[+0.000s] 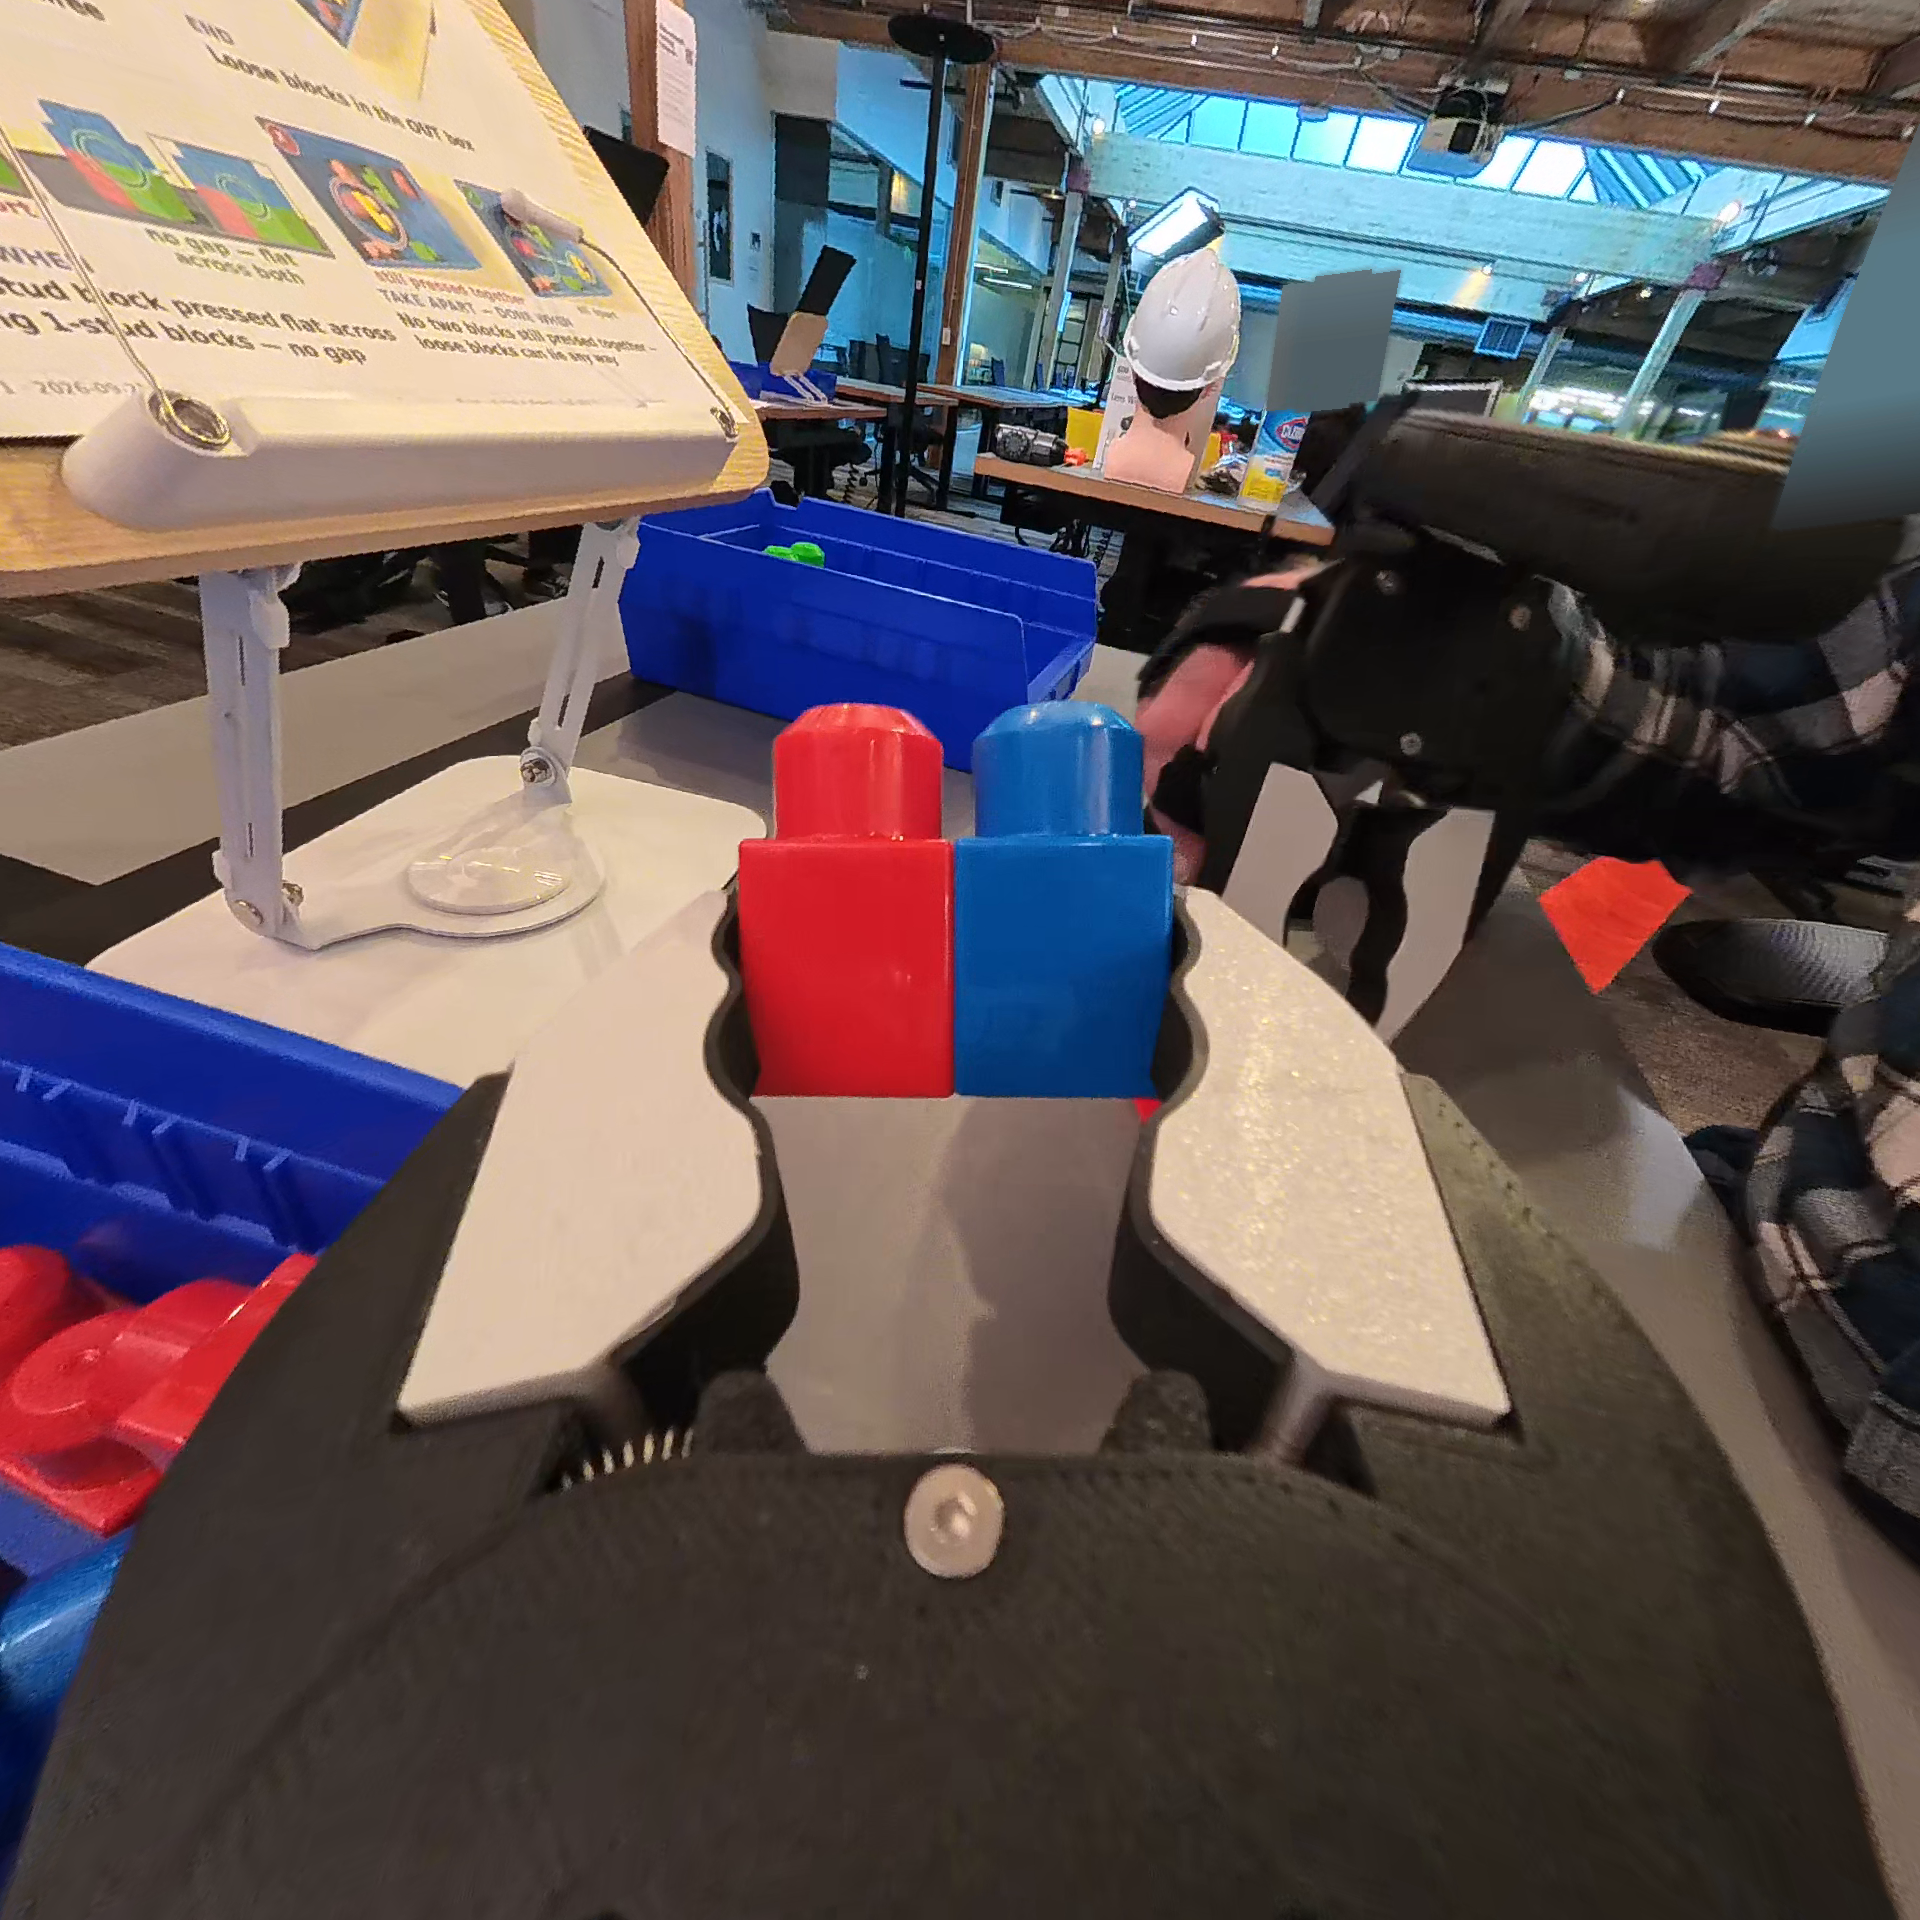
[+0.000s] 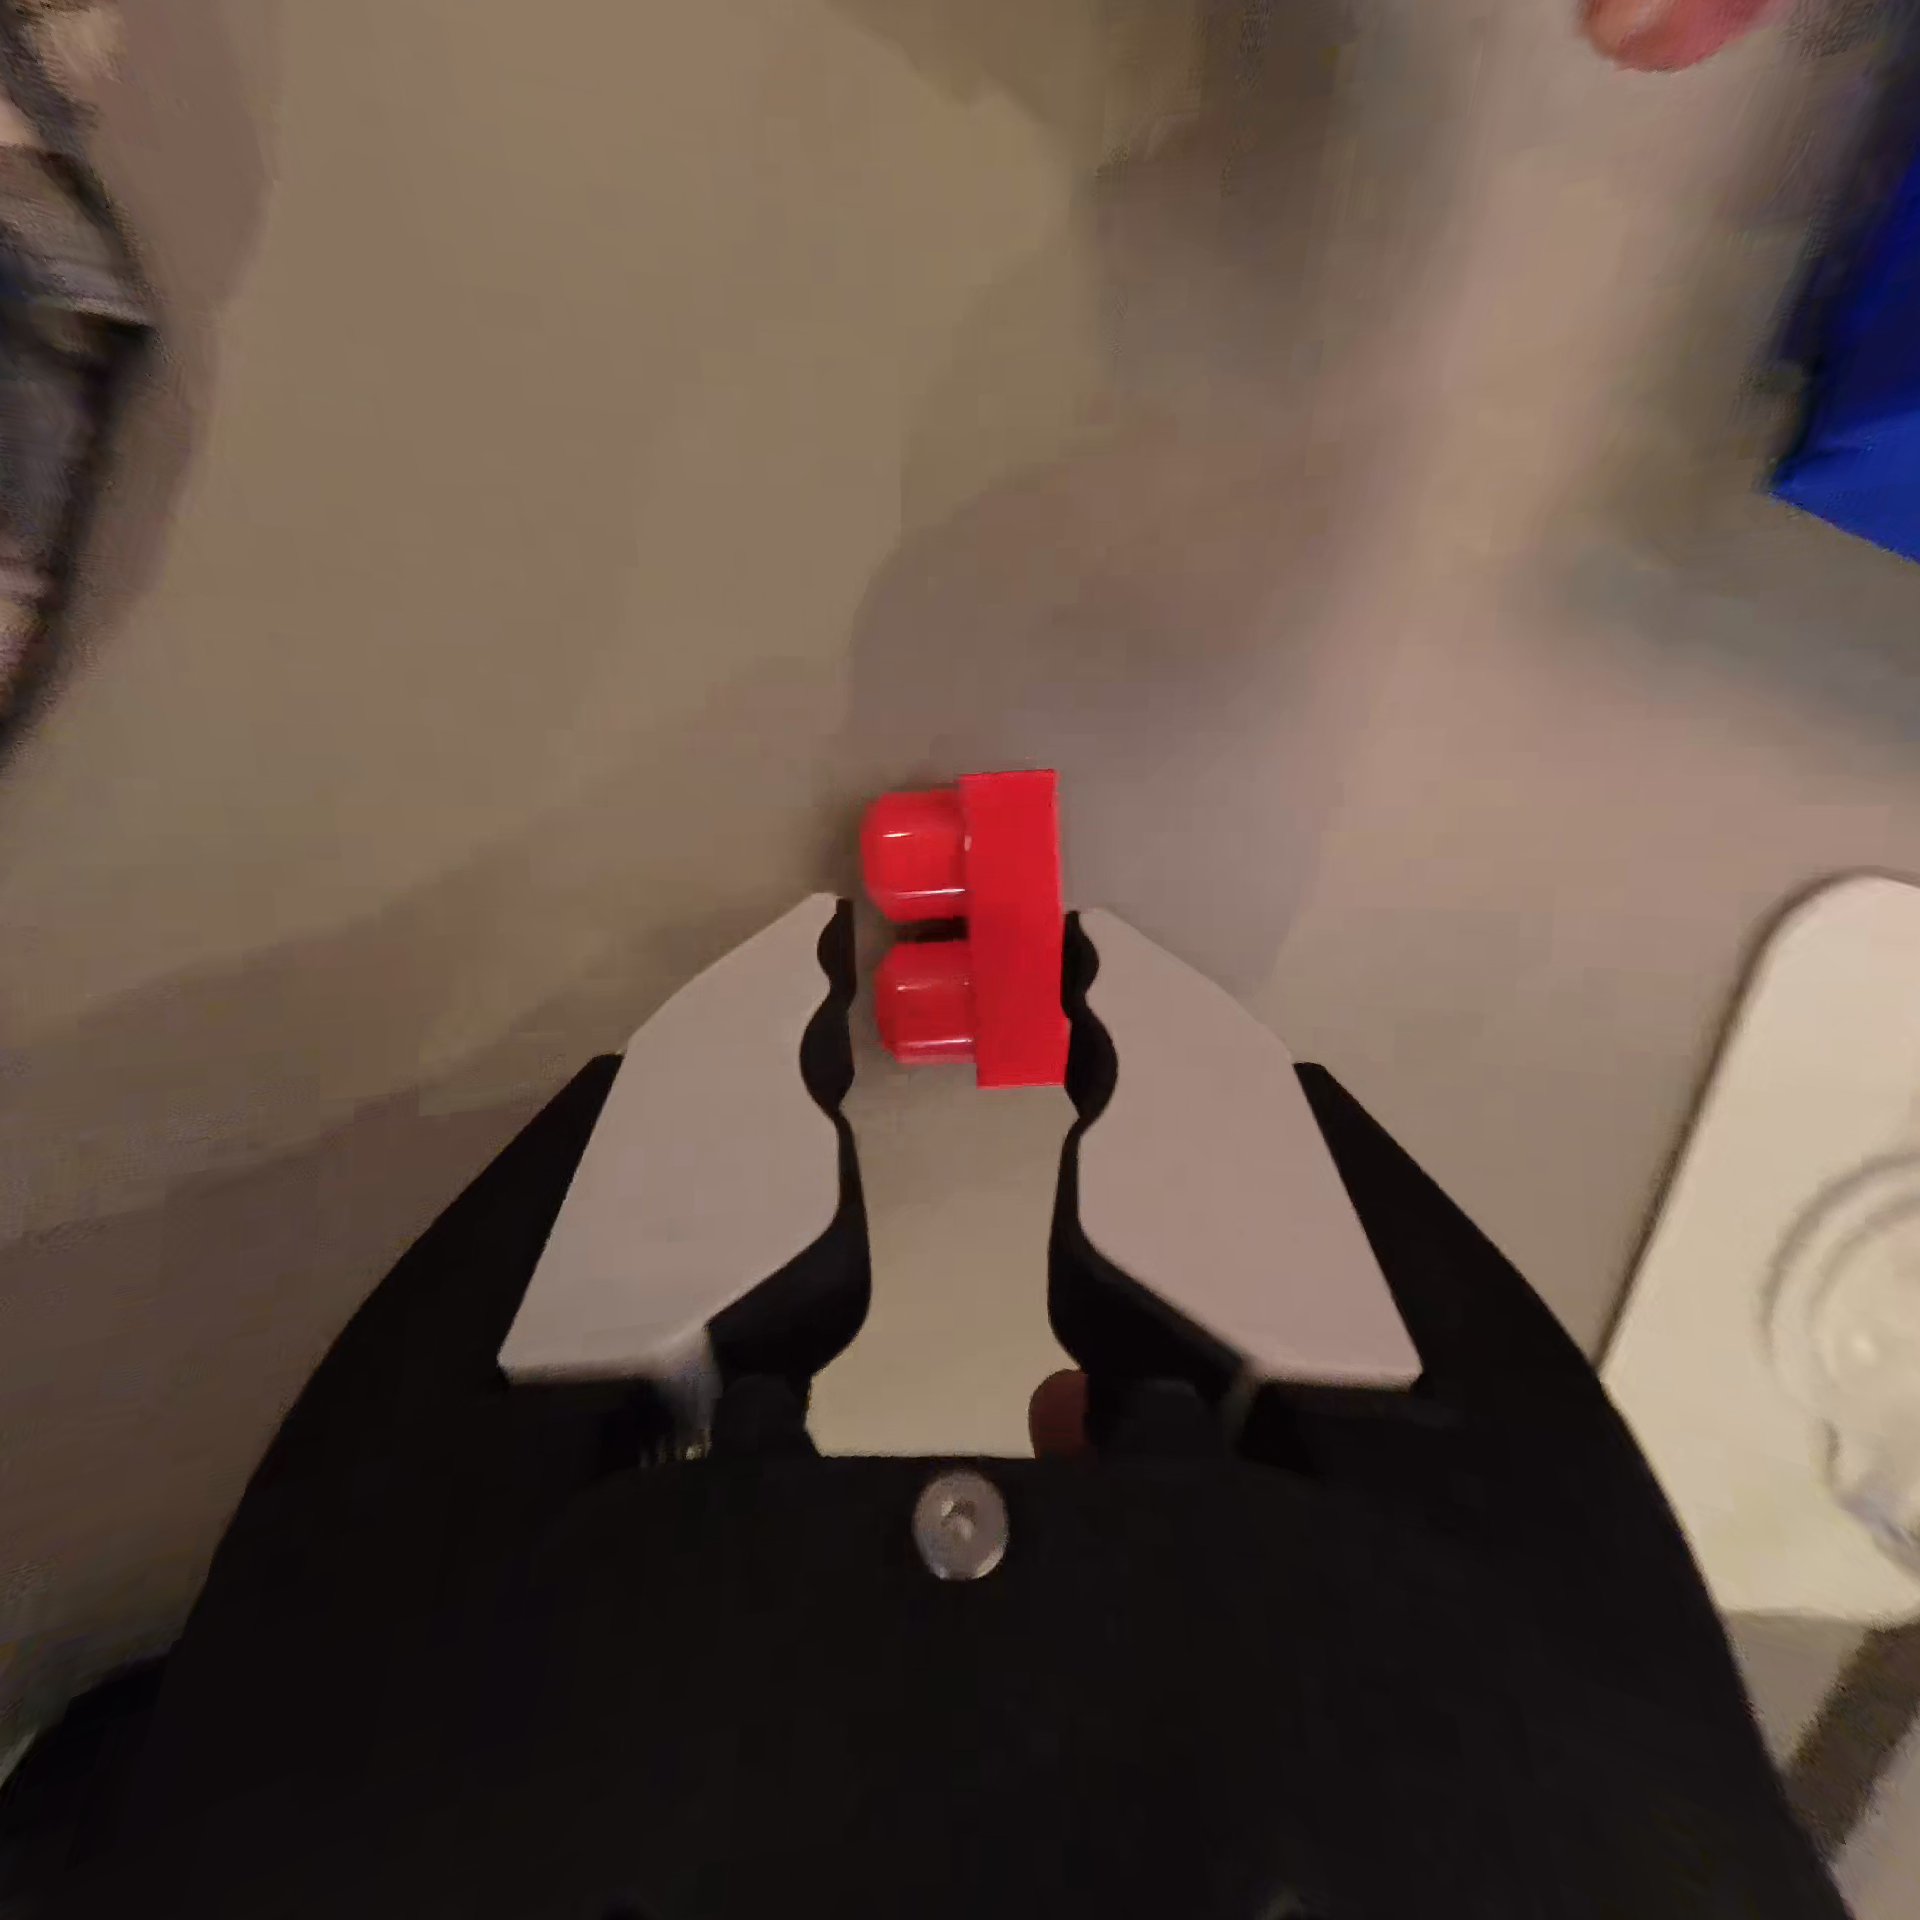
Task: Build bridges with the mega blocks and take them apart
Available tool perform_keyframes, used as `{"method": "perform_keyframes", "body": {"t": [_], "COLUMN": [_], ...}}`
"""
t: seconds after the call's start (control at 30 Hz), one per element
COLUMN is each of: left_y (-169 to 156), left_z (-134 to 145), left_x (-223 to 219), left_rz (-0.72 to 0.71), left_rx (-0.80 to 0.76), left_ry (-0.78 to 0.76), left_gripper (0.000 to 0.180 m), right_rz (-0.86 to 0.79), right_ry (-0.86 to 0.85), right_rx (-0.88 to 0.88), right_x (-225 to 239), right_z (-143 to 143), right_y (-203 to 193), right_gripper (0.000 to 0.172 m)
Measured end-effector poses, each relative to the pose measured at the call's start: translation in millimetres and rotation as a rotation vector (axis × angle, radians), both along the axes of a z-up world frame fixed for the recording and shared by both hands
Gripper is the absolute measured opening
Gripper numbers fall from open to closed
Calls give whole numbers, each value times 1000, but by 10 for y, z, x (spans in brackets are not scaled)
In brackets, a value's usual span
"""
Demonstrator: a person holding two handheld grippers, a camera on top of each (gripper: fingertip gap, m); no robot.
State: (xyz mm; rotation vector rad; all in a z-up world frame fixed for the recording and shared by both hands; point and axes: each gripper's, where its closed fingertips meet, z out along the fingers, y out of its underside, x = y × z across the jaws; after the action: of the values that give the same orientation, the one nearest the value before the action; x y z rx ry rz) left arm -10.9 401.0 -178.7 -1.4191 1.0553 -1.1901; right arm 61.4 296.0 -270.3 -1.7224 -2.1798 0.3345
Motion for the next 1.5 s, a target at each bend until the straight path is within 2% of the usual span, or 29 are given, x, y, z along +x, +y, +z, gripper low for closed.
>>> {"method": "perform_keyframes", "body": {"t": [0.03, 0.17, 0.27, 0.47, 0.53, 0.6, 0.67, 0.7, 0.73, 0.9, 0.93, 0.97, 1.03, 1.27, 1.37, 1.5], "left_y": [-1, -20, -21, -17, -10, 1, 8, 12, 18, 37, 40, 43, 47, 52, 61, 122], "left_z": [-3, -15, -8, -13, -10, -15, -8, -7, -9, 20, 24, 28, 41, 37, 38, 81], "left_x": [6, 31, 34, 34, 30, 20, 12, 8, 2, -25, -30, -37, -46, -40, -46, -59], "left_rz": [1, -2, 0, 4, 4, 7, 8, 9, 11, 20, 20, 22, 24, 21, 45, 166], "left_rx": [3, 4, 5, 4, 2, -1, -3, -4, -4, -9, -11, -9, -9, -9, 16, 152], "left_ry": [4, 8, 2, 2, -1, -1, -8, -8, -6, -25, -27, -29, -35, -38, -26, 48], "left_gripper": [74, 74, 74, 74, 74, 74, 74, 74, 74, 74, 74, 74, 74, 74, 74, 74], "right_rz": [-21, -77, -90, -47, -47, -43, -37, -27, -21, -38, -38, -48, -37, -43, -110, -336], "right_ry": [23, 52, 80, 45, 31, 17, 7, 14, 20, -25, -34, -17, 9, 7, 116, 445], "right_rx": [49, 217, 260, 310, 310, 305, 304, 315, 312, 225, 183, 162, 177, 60, -23, -180], "right_x": [-2, 30, 12, -59, -93, -116, -141, -154, -165, -148, -142, -162, -187, -180, -166, -150], "right_z": [-21, -159, -165, -215, -227, -212, -212, -199, -192, -306, -356, -366, -346, -367, -180, 447], "right_y": [6, 51, 88, 176, 241, 309, 390, 439, 476, 599, 585, 593, 620, 584, 593, 768], "right_gripper": [33, 34, 33, 48, 52, 44, 44, 35, 34, 48, 42, 43, 35, 35, 35, 34]}}
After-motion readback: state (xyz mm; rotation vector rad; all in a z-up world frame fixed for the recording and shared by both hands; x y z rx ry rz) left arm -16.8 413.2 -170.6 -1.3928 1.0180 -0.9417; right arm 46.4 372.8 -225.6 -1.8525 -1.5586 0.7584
